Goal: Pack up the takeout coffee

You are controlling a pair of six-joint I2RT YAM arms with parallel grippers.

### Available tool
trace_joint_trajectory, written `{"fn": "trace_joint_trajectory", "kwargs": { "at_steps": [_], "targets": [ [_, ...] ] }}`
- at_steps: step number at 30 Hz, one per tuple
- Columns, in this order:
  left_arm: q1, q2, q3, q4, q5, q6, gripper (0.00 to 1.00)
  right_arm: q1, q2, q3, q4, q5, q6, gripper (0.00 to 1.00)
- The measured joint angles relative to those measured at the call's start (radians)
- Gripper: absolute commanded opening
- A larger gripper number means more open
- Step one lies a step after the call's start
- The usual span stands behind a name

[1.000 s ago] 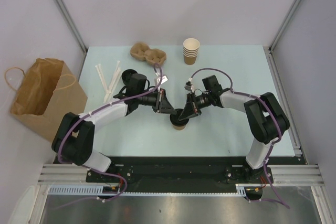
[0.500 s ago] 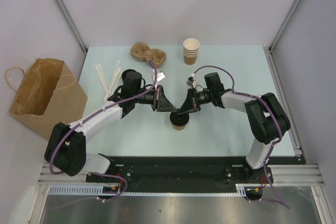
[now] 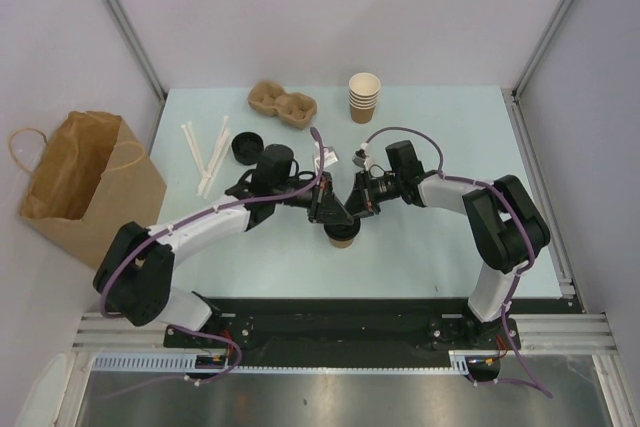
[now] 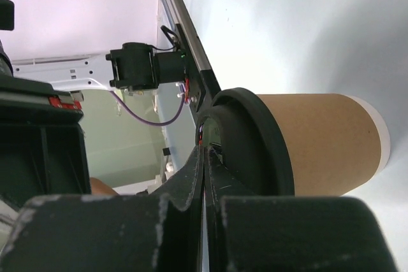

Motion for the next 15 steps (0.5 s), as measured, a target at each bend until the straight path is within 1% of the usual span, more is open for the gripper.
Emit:
{"fn": "trace_joint_trajectory", "kwargs": {
  "at_steps": [6,12,13,15],
  "targets": [
    [-0.043,0.051,-0.014,0.071,-0.010,0.000,0.00,0.000,0.000,0.000,-0.016,-0.007,-0.026,0.00],
    [-0.040,0.188,-0.131,0.148,-0.042,-0.029,0.00,0.007,0.000,0.005,-0.040,-0.008,-0.053,0.00],
    [-0.036,0.225,-0.147,0.163,0.010,-0.044,0.00,0.008,0.000,0.006,-0.043,-0.007,-0.055,0.00],
    [-0.044,0.254,-0.146,0.183,0.053,-0.049,0.00,0.009,0.000,0.008,-0.047,-0.005,-0.060,0.00]
  ]
}}
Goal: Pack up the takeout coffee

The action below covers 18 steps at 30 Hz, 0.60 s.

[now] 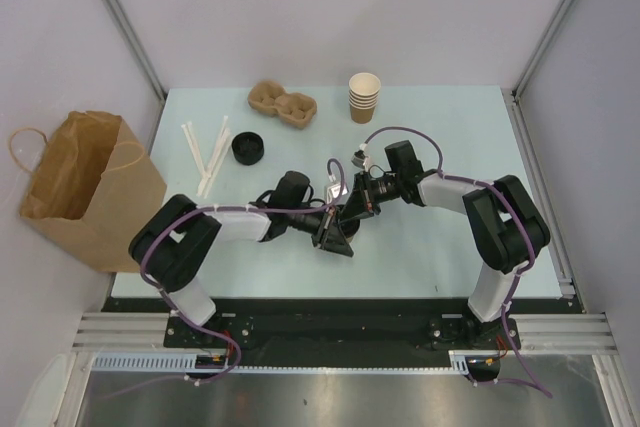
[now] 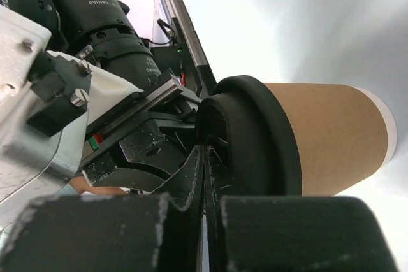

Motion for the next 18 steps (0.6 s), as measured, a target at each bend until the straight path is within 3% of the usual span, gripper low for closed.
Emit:
{"fn": "trace_joint_trajectory", "kwargs": {
  "at_steps": [8,12,18],
  "targets": [
    [0.018,-0.060,0.008,-0.080,-0.046,0.052,0.00,0.000,0.000,0.004,-0.010,0.002,-0.011,0.00],
    [0.035,-0.220,0.021,-0.129,-0.101,0.086,0.00,0.001,-0.001,0.005,-0.012,0.002,-0.011,0.00],
    [0.030,-0.299,0.094,-0.075,-0.155,0.075,0.00,0.001,-0.001,0.005,-0.012,0.002,-0.011,0.00]
  ]
}}
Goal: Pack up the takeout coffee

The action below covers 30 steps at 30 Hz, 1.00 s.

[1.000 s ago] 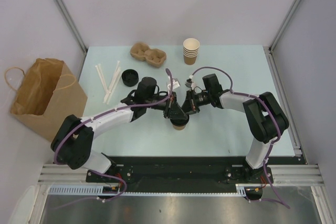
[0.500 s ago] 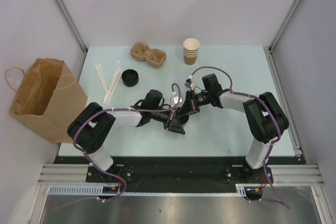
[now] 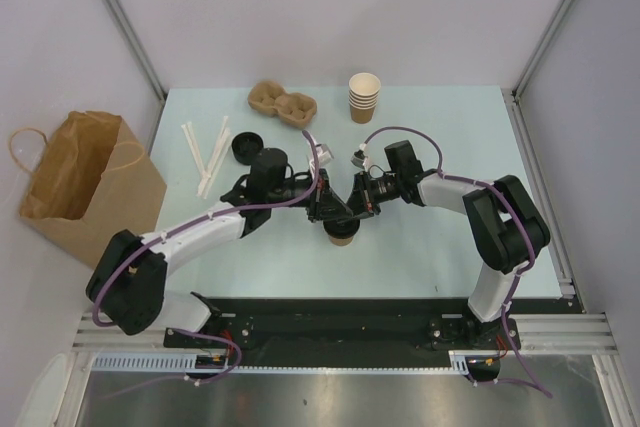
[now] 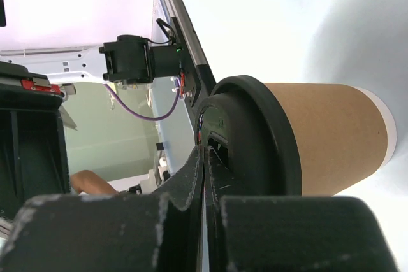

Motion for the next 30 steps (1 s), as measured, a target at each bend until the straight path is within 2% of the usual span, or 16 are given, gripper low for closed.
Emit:
{"fn": "trace_joint_trajectory", "kwargs": {
  "at_steps": [5,9,14,19,23,30],
  "targets": [
    [-0.021,0.048,-0.014,0.041,-0.063,0.013,0.00,0.000,0.001,0.000,0.004,-0.001,0.003,0.00],
    [-0.036,0.114,-0.088,0.055,-0.113,0.059,0.00,0.000,0.007,0.000,0.009,-0.009,0.007,0.00],
    [-0.063,0.182,-0.141,0.002,-0.064,0.117,0.00,0.000,0.012,0.004,0.015,-0.012,0.009,0.00],
    [-0.047,0.143,-0.140,-0.034,-0.072,0.139,0.00,0.000,0.012,0.004,0.016,-0.013,0.010,0.00],
    [-0.029,0.051,-0.102,-0.049,-0.094,0.139,0.00,0.000,0.012,0.004,0.018,-0.014,0.011,0.00],
    [-0.035,-0.070,-0.044,0.029,-0.151,0.140,0.00,0.000,0.012,0.004,0.021,-0.015,0.013,0.00]
  ]
}}
